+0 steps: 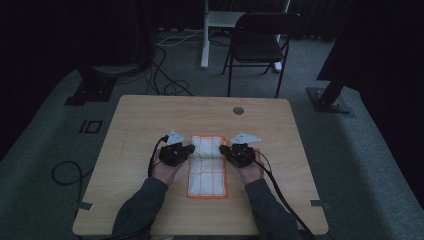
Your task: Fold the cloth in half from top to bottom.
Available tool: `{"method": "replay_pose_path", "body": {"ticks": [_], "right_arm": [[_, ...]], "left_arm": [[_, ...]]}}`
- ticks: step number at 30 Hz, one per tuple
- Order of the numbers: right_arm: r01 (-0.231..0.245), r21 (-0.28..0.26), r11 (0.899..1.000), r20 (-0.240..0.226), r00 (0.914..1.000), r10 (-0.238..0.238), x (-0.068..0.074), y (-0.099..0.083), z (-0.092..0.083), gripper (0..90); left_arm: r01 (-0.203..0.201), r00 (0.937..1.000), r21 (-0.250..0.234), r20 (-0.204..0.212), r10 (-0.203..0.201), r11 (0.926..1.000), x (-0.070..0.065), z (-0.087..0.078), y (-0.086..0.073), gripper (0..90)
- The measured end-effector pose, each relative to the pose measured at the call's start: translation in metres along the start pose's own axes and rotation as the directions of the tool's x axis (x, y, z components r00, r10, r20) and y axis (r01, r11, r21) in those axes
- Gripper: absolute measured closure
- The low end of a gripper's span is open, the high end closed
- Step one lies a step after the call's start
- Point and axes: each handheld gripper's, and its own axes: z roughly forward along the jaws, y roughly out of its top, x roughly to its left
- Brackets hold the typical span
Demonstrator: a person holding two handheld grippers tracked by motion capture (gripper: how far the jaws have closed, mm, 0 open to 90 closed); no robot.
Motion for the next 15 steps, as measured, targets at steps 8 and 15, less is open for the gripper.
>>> {"method": "replay_pose_path", "body": {"ticks": [8,15], "right_arm": [[-0.004,0.022,1.000,-0.029,0.9996,0.004,0.012,-0.017,-0.007,85.5],[0.000,0.068,0.998,-0.050,0.9988,0.003,0.020,-0.034,-0.007,85.3]], "left_arm": [[0.016,0.9997,0.009,0.019,-0.016,0.9998,-0.014,-0.010,-0.021,86.5],[0.029,0.9992,0.043,0.027,-0.030,0.9987,-0.023,-0.011,-0.040,86.3]]}}
